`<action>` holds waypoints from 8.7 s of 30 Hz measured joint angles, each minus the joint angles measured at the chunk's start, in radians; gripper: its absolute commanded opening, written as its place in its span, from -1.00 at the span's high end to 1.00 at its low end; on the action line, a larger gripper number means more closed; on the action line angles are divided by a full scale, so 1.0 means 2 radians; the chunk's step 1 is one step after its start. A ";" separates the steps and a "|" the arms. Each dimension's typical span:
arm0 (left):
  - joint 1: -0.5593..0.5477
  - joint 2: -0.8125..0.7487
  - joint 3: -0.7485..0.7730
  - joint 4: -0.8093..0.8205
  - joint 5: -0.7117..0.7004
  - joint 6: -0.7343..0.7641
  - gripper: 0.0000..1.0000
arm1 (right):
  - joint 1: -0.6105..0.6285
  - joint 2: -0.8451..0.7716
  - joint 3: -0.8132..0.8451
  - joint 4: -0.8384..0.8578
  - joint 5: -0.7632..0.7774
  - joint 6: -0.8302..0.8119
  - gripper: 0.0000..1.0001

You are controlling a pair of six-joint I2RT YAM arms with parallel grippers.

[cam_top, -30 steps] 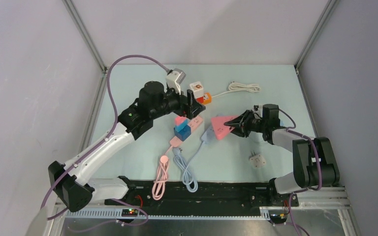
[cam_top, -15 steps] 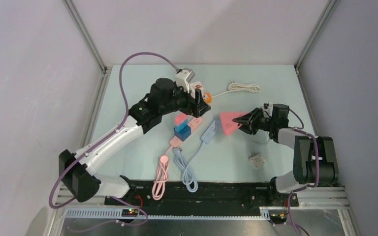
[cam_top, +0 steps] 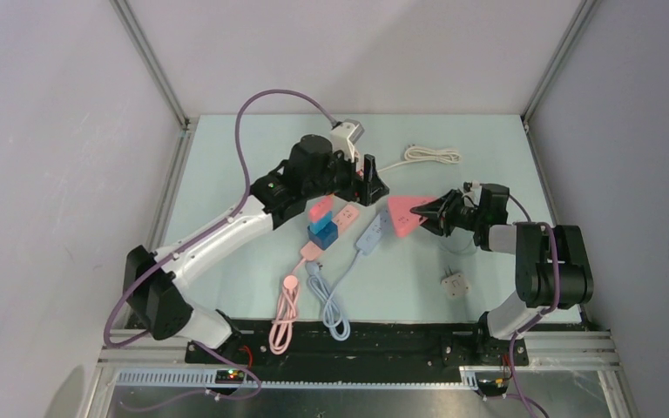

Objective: Insert the plug
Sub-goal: Pick up the socket from the center of the board, then place the socket at the center of the board, then adjust the socket at the center of the board.

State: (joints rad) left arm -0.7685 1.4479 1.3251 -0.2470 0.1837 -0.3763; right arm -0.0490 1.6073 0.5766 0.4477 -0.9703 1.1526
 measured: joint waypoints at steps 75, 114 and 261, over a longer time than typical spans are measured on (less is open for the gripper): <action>-0.099 0.378 0.383 -0.142 -0.218 0.133 1.00 | -0.136 -0.397 0.087 -0.506 0.317 -0.236 1.00; -0.107 0.277 0.249 -0.088 0.061 0.884 1.00 | -0.196 -0.402 0.143 -0.555 0.300 -0.258 1.00; -0.160 0.210 0.038 -0.125 -0.408 0.122 1.00 | -0.151 -0.414 0.107 -0.520 0.281 -0.249 1.00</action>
State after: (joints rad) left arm -1.0878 1.8679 1.4014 -0.4969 -0.6315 -0.1326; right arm -0.3519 0.7792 0.7906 -0.5930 -0.4084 0.6544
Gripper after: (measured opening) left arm 0.310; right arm 0.385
